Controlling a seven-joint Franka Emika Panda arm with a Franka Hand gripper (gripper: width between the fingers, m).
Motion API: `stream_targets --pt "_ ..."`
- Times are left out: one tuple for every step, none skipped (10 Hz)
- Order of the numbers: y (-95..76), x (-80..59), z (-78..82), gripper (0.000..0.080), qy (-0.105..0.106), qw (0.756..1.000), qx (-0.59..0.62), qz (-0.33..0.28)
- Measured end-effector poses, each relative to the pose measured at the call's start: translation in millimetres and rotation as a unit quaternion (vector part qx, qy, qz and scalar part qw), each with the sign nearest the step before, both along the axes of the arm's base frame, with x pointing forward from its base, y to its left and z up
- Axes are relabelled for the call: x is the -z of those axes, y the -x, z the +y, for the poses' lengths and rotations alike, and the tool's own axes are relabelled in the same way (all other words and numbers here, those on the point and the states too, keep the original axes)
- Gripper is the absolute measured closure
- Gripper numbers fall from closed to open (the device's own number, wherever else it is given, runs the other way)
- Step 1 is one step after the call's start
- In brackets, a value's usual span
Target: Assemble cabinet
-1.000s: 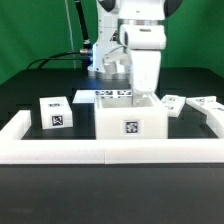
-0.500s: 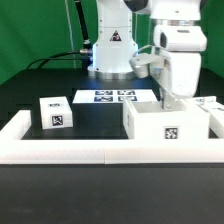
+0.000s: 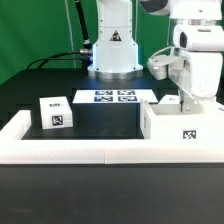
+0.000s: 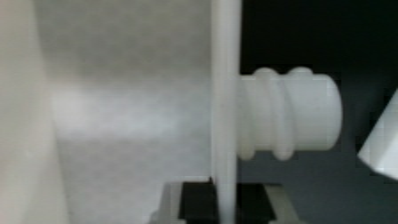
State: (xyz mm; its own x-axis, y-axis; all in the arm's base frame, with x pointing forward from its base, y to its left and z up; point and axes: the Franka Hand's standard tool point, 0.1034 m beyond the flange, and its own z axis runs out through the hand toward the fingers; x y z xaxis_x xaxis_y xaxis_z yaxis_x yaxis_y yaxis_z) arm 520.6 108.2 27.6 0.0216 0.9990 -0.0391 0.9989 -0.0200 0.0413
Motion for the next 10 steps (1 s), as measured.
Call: stream_targets --pt "-0.3 0.2 1.5 0.0765 0.001 1.000 0.002 0.002" --pt "-0.1 0.1 1.4 0.0765 0.001 1.000 0.002 0.002" --pt "0.0 0.2 1.2 0.0765 0.001 1.000 0.002 0.002" --pt "0.1 0.3 1.0 0.0765 0.001 1.000 0.002 0.002" --pt "0.1 0.3 1.0 0.0577 0.001 1.000 0.002 0.002" --pt "0.1 0.3 0.9 0.0377 0.001 1.000 0.002 0.002" --pt "0.2 0.3 0.8 0.0234 0.001 1.000 0.002 0.002" --pt "0.2 0.3 0.7 0.0234 0.001 1.000 0.002 0.002" --pt "0.2 0.4 0.7 0.0067 0.001 1.000 0.002 0.002" --pt "0.2 0.4 0.7 0.0067 0.001 1.000 0.002 0.002"
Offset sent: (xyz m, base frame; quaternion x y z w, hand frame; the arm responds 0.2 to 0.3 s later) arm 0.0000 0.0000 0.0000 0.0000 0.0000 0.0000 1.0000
